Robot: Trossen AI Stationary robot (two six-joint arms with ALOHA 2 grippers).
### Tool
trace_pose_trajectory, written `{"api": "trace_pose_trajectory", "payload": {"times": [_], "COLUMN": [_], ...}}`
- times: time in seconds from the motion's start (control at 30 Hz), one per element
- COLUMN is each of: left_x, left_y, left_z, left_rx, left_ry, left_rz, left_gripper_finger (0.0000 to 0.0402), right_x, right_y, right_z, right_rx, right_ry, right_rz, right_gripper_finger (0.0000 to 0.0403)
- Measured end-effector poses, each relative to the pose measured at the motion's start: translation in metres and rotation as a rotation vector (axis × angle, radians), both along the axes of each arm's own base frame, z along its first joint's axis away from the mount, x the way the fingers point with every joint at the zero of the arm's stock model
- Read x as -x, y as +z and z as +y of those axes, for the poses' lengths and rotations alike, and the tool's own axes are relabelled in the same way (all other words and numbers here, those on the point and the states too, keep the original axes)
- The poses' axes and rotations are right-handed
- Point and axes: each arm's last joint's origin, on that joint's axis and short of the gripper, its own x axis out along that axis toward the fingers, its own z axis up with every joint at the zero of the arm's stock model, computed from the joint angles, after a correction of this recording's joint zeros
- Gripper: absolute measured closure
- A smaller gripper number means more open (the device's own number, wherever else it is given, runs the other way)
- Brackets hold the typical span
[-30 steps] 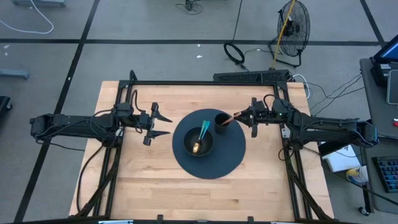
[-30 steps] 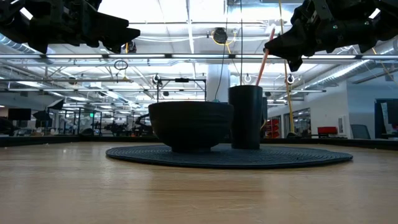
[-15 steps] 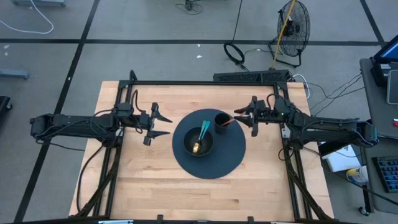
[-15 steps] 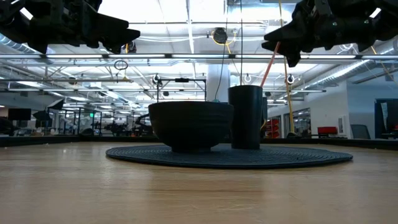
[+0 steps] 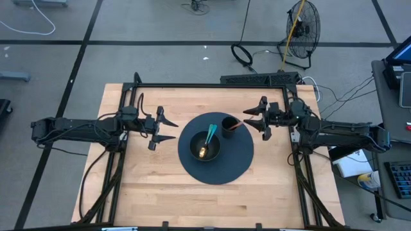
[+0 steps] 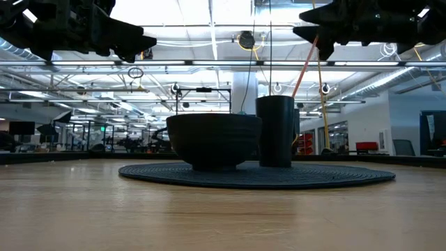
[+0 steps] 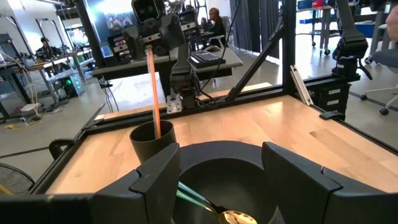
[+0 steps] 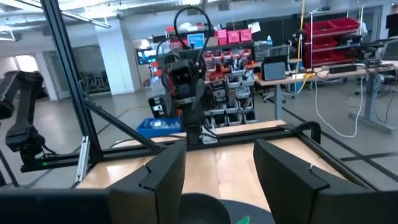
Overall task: Pick & Place Utensil
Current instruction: Return to Home Position
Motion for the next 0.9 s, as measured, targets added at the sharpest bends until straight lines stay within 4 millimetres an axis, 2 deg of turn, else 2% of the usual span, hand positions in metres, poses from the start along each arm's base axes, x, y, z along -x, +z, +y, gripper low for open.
{"api": "trace_pose_trajectory", "payload": {"times": [0.17,0.4,0.6,0.9], "left_x": [0.000,0.000,0.000,-0.001], "left_y": [0.000,-0.001,-0.002,-0.001], "left_z": [0.000,0.000,-0.001,-0.007], "left_rx": [0.001,0.009,0.016,-0.016], "left_ry": [0.000,-0.001,-0.004,-0.044], "left_rz": [0.004,0.015,0.021,0.011], "left_gripper_finger": [0.0169,0.0169,0.0169,0.0169], "right_x": [0.008,0.031,0.047,0.050], "right_y": [0.005,0.018,0.016,0.015], "right_z": [0.003,0.010,0.017,0.020], "right_rx": [0.024,0.059,0.055,0.004], "right_ry": [-0.004,-0.007,0.040,0.102], "right_rz": [-0.015,-0.080,-0.043,-0.023], "right_gripper_finger": [0.0216,0.0215,0.0217,0.0216]}}
